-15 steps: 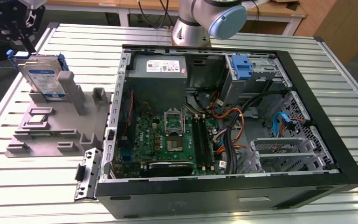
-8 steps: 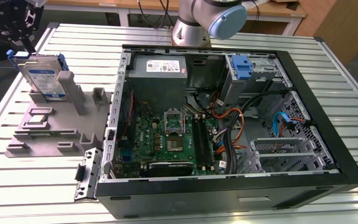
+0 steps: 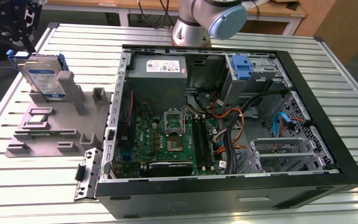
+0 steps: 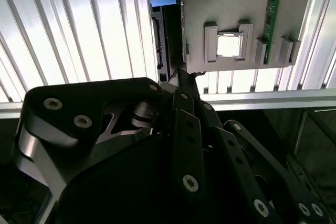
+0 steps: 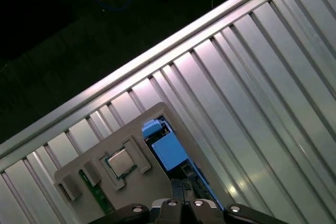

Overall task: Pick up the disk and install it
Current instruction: 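Pick up the disk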

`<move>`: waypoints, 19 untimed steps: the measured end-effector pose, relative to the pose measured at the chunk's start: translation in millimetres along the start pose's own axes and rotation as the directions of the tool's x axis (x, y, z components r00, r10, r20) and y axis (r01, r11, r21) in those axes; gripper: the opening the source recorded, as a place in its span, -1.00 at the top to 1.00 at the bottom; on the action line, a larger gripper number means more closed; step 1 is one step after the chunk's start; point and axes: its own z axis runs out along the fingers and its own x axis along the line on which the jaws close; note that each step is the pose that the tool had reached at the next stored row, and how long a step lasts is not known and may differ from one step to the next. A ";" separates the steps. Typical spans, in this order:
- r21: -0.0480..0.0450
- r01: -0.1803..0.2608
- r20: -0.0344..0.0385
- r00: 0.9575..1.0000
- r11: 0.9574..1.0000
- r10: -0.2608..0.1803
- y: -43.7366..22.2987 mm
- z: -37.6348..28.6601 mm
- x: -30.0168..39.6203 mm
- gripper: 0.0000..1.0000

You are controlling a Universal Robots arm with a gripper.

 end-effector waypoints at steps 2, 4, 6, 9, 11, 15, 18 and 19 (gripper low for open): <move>0.000 0.001 0.000 1.000 1.000 -0.001 0.0 0.0 0.0 0.80; 0.000 0.001 0.000 1.000 1.000 -0.001 0.0 0.0 0.0 0.80; 0.000 0.001 0.000 1.000 1.000 -0.001 0.0 0.1 0.0 0.80; 0.000 0.002 0.000 1.000 1.000 -0.002 0.0 0.1 0.0 0.80; 0.000 0.002 0.000 1.000 1.000 -0.002 0.0 0.0 0.0 0.80; 0.000 0.007 0.000 1.000 1.000 -0.007 0.0 0.0 0.0 0.80; -0.001 0.018 0.000 1.000 1.000 -0.018 0.0 0.1 0.0 0.80; -0.001 0.023 -0.001 1.000 1.000 -0.023 0.0 0.1 0.0 0.80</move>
